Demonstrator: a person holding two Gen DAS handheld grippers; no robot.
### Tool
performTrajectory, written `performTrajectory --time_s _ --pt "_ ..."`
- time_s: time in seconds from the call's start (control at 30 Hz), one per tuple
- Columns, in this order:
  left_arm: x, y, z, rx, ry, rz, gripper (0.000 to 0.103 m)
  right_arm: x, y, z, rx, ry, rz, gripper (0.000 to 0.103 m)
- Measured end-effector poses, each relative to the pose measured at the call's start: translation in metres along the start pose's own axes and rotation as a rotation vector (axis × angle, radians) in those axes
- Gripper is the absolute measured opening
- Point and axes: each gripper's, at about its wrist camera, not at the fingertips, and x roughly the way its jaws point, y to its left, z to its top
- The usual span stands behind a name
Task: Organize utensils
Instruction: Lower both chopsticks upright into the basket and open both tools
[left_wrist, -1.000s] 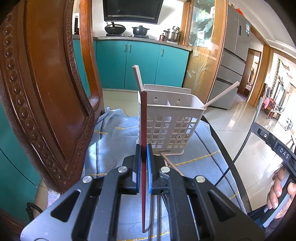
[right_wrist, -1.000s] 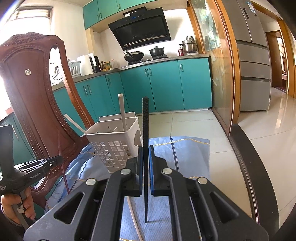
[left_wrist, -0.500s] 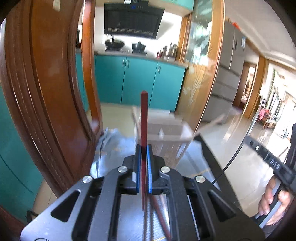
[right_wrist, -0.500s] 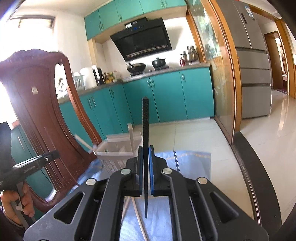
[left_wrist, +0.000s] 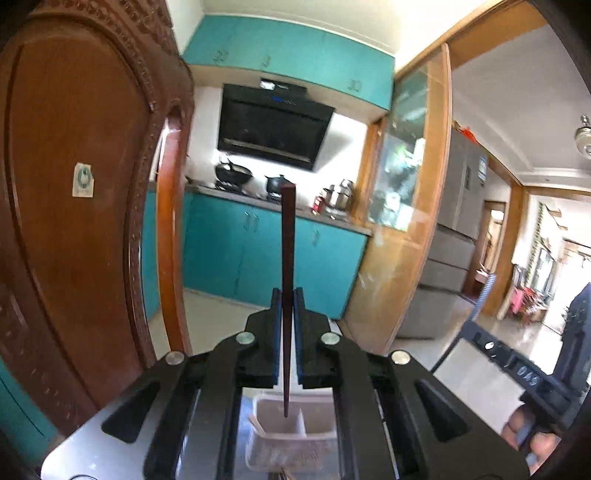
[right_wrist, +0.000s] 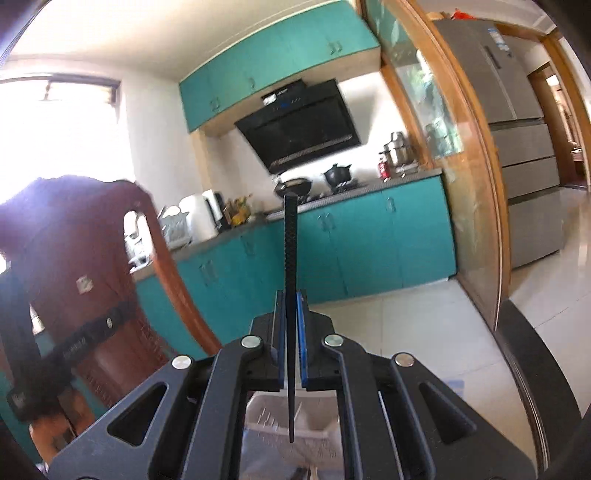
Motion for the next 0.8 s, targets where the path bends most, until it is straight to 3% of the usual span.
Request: performTrajectory --time_s 0.1,0.23,0.37,0.8 --pt "0.032 0.004 -0.016 -0.009 0.050 0.036 0.007 0.018 -0.003 -0.011 -0.006 -0.020 -0.045 0.007" --pt "0.067 0.008 -0.039 -0.016 0.143 0.049 0.007 0.047 -0.008 -0.030 -0.011 0.051 -0.075 0.007" --pt "0.086 0.002 -0.062 0.039 0.193 0.095 0.007 0.058 -0.006 -0.049 -0.068 0.096 -0.090 0.006" --pt "0.091 -0.007 -0.086 0.093 0.240 0.114 0.007 0.050 0.018 -0.081 -0.200 0.123 -0.093 0.006"
